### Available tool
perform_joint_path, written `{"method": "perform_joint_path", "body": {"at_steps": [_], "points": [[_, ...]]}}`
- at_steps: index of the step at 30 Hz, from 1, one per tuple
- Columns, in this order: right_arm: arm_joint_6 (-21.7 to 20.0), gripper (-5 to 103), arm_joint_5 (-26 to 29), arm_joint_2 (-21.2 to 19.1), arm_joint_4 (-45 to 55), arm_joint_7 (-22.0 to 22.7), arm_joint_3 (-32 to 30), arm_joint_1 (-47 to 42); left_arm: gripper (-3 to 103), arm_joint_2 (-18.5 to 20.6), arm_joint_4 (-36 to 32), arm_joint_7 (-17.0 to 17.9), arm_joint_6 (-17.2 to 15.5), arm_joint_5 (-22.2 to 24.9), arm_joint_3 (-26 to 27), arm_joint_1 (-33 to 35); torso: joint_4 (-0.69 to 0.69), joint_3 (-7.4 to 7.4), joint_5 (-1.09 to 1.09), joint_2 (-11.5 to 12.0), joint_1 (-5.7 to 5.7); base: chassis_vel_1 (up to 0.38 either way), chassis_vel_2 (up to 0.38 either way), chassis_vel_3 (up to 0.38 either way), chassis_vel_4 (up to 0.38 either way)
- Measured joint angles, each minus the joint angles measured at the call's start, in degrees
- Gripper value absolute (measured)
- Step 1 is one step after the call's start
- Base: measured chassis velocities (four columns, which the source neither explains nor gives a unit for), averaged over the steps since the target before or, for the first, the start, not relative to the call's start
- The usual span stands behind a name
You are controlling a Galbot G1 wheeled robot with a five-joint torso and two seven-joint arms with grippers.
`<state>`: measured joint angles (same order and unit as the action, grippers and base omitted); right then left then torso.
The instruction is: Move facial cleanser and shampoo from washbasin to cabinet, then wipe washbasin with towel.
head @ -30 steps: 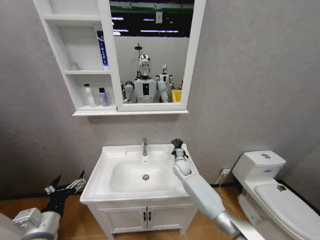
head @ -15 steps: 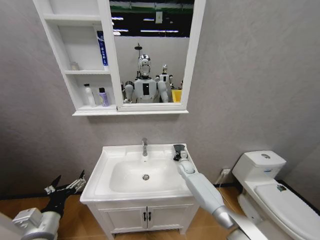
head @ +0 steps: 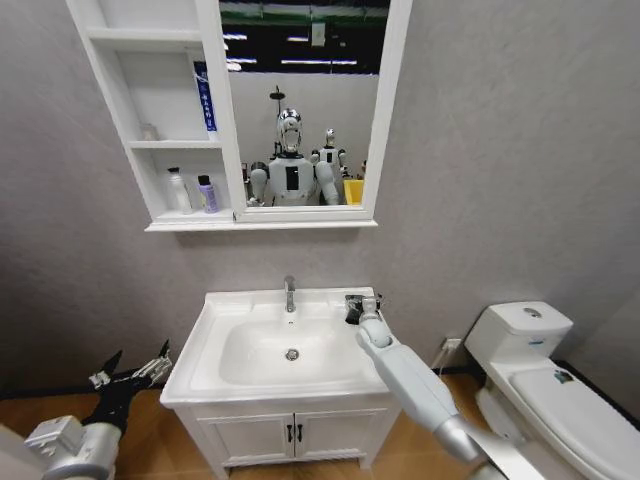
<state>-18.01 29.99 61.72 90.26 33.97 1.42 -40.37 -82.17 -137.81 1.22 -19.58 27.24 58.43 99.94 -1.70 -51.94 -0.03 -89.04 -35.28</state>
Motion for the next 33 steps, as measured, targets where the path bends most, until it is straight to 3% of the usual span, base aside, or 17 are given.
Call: {"method": "perform_joint_path", "body": {"at_steps": [1, 4, 5, 7, 8, 10, 11, 13, 23, 33], "points": [[0.00, 100, 0.00, 0.00, 0.00, 0.00, 0.00, 0.00, 100, 0.00, 0.00, 0.00, 0.00, 0.00, 0.00, 0.00, 0.00, 0.00, 0.00, 0.00, 0.00, 0.000, 0.000, 0.000, 0.000], [-1.12, 100, 1.71, -4.36, 15.84, 5.20, -3.85, -11.83, 100, 0.00, 0.00, -0.03, 0.00, 0.00, -0.01, 0.00, 0.04, 0.00, 0.05, 0.00, 0.01, 0.000, 0.000, 0.000, 0.000], [-1.12, 100, 1.71, -4.36, 15.84, 5.20, -3.85, -11.83, 100, 0.00, 0.00, -0.03, 0.00, 0.00, -0.01, 0.00, 0.04, 0.00, 0.05, 0.00, 0.01, 0.000, 0.000, 0.000, 0.000], [-1.57, 100, -1.96, -5.28, 24.44, 5.82, -9.15, -22.11, 100, 0.00, 0.00, 0.00, 0.00, 0.00, -0.01, 0.00, 0.02, 0.01, 0.04, 0.00, 0.01, 0.000, 0.000, 0.000, 0.000], [-1.57, 100, -1.96, -5.28, 24.44, 5.82, -9.15, -22.11, 100, 0.00, 0.00, 0.00, 0.00, 0.00, -0.01, 0.00, 0.02, 0.01, 0.04, 0.00, 0.01, 0.000, 0.000, 0.000, 0.000], [-1.21, 100, -8.77, -5.43, 32.43, 4.78, -13.70, -34.14, 100, 0.00, 0.00, -0.04, 0.00, 0.00, 0.00, -0.01, 0.01, 0.01, 0.04, -0.01, 0.01, 0.000, 0.000, 0.000, 0.000], [-1.21, 100, -8.77, -5.43, 32.43, 4.78, -13.70, -34.14, 100, 0.00, 0.00, -0.04, 0.00, 0.00, 0.00, -0.01, 0.01, 0.01, 0.04, -0.01, 0.01, 0.000, 0.000, 0.000, 0.000], [-0.62, 100, -14.35, -3.92, 37.83, 3.88, -15.76, -42.08, 100, 0.00, 0.00, -0.02, 0.00, 0.00, -0.01, 0.00, 0.02, 0.01, 0.01, -0.01, 0.01, 0.000, 0.000, 0.000, 0.000], [0.79, 100, -22.28, 3.05, 40.70, 1.75, -15.34, -50.30, 100, 0.00, 0.00, -0.02, 0.01, 0.01, -0.01, -0.01, 0.05, -0.01, 0.02, 0.00, -0.01, 0.080, -0.071, -0.070, 0.093], [2.10, 100, -24.79, 5.30, 41.12, 0.92, -14.85, -53.65, 100, 0.00, 0.00, 0.01, 0.01, 0.00, 0.00, -0.01, 0.04, 0.00, 0.00, -0.01, 0.02, 0.228, -0.229, -0.230, 0.234]]}}
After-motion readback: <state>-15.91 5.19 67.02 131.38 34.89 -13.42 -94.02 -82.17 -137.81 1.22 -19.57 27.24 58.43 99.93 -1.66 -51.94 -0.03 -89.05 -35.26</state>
